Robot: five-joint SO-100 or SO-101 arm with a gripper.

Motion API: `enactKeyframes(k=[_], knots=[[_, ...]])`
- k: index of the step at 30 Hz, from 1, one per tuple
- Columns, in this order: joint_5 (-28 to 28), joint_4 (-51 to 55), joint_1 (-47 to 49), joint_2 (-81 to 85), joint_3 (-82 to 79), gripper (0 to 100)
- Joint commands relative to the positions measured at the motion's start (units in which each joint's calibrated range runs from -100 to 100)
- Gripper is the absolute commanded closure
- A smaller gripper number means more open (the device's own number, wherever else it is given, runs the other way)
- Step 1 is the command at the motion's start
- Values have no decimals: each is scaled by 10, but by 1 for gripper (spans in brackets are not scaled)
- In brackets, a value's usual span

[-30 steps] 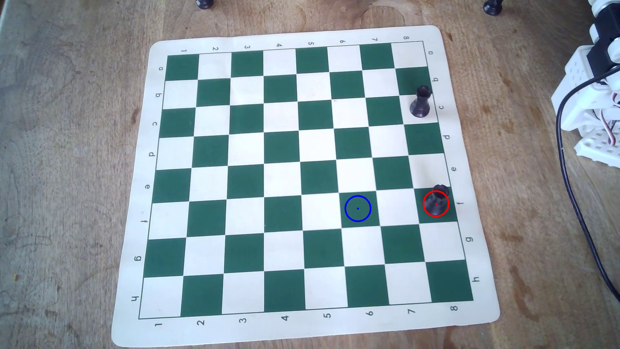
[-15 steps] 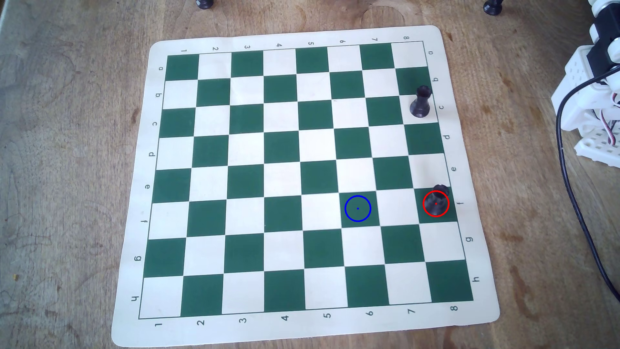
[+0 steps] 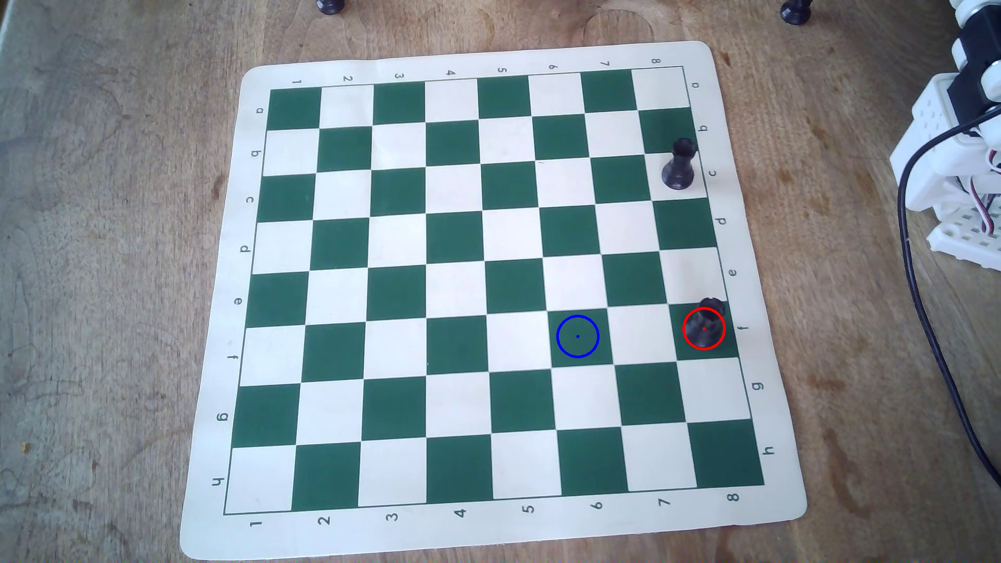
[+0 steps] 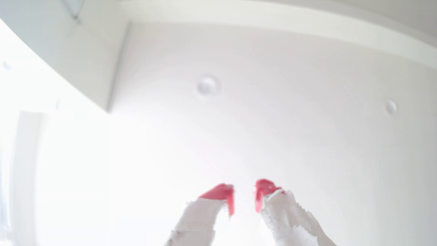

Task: Move the chess piece from red to blue

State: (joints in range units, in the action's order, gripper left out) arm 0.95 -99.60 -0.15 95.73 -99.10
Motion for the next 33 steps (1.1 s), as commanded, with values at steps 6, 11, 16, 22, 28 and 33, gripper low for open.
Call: enactKeyframes(k=[6, 11, 16, 22, 28, 33], knots=[[29, 315, 5, 0, -8, 99], [104, 456, 9, 0, -8, 92], [94, 572, 7, 0, -9, 74], [85, 711, -4, 0, -9, 62], [65, 904, -25, 0, 33, 60], [41, 1142, -40, -1, 180, 61]])
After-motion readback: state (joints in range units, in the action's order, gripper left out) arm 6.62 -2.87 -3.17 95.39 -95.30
